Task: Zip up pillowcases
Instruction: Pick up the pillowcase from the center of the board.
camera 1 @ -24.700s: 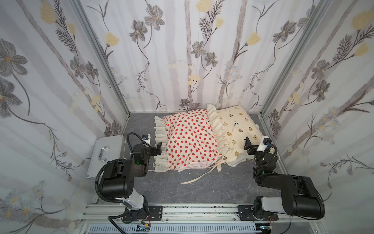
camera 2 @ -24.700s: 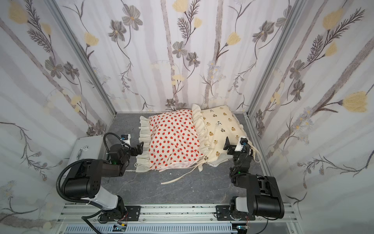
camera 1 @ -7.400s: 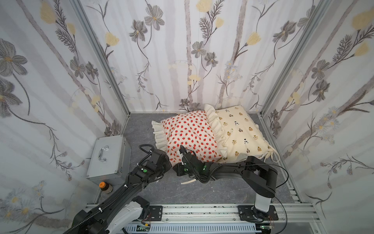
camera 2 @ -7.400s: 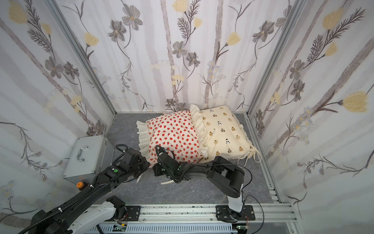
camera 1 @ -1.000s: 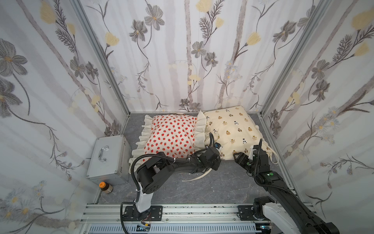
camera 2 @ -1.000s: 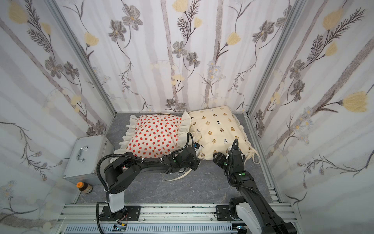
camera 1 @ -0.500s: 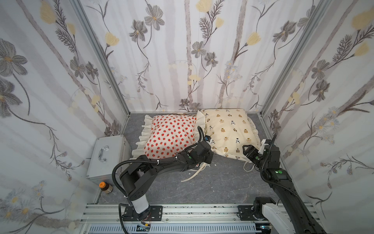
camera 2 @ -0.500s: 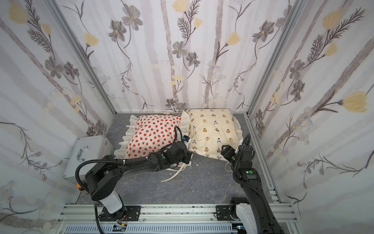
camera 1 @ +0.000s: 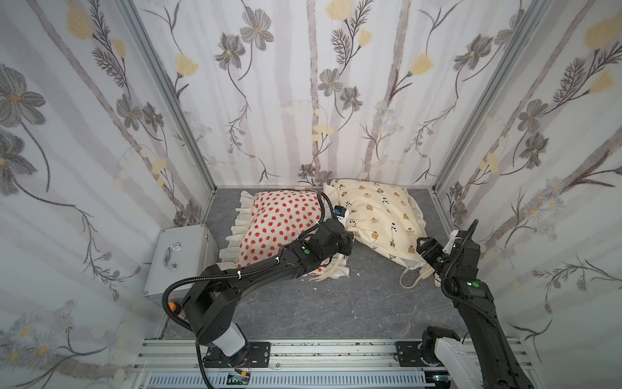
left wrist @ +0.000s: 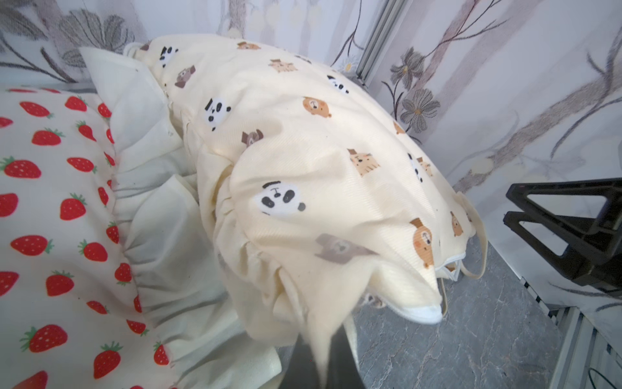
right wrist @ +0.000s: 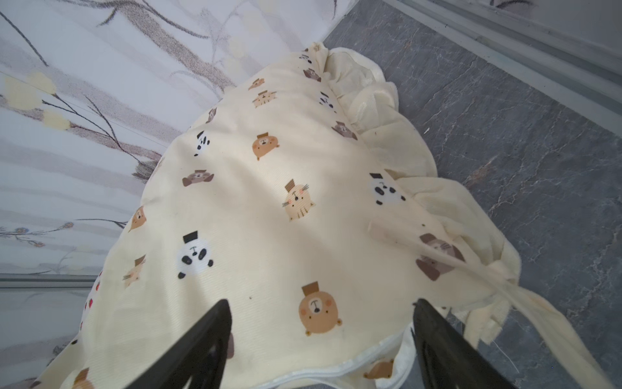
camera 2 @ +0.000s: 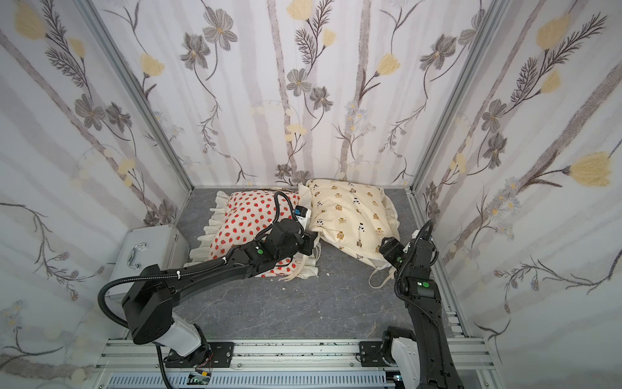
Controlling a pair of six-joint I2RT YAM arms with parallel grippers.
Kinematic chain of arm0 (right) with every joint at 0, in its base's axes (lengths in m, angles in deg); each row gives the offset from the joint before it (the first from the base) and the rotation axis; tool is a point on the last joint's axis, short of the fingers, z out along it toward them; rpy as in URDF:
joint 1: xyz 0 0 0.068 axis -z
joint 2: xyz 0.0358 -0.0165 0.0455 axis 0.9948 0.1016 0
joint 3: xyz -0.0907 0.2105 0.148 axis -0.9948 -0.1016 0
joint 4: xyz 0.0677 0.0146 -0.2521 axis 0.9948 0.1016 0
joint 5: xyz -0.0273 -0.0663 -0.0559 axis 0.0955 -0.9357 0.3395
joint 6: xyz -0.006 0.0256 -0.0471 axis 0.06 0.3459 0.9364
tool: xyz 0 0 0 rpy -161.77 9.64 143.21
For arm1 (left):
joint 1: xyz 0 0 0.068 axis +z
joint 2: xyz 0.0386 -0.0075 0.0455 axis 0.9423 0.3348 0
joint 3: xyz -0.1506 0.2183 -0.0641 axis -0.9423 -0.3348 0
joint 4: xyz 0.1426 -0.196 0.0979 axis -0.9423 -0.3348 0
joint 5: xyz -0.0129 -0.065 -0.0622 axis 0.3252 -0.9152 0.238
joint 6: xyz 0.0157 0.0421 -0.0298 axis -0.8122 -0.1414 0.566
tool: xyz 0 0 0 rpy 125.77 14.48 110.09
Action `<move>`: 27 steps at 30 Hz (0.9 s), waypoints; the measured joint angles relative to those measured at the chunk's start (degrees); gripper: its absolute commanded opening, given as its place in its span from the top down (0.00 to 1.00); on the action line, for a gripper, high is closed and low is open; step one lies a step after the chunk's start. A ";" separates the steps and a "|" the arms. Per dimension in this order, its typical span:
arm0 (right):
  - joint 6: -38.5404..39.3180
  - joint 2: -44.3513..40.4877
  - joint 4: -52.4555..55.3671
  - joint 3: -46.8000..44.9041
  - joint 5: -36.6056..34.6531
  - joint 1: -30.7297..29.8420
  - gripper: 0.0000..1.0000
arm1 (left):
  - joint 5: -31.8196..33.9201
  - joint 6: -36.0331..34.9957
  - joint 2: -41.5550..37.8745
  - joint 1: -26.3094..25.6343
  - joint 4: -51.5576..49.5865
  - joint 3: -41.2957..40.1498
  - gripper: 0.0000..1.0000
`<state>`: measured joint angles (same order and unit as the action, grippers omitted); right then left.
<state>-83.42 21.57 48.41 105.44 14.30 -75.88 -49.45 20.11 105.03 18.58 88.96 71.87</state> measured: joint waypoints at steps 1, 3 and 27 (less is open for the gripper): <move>0.07 0.24 0.00 0.63 0.00 0.09 0.18 | 0.02 -0.09 -0.11 0.17 -0.50 1.16 1.00; 0.26 1.51 -0.07 2.01 -0.33 0.28 0.19 | 0.31 -1.40 -0.59 0.70 -1.79 3.85 1.00; -14.03 15.15 -23.02 3.80 -0.39 -35.67 0.24 | -9.44 -1.51 41.29 0.94 -18.53 87.32 1.00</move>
<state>-97.45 36.72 25.40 109.24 13.91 -111.55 -58.89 18.61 146.32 19.52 70.43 159.19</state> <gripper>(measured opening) 0.756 0.052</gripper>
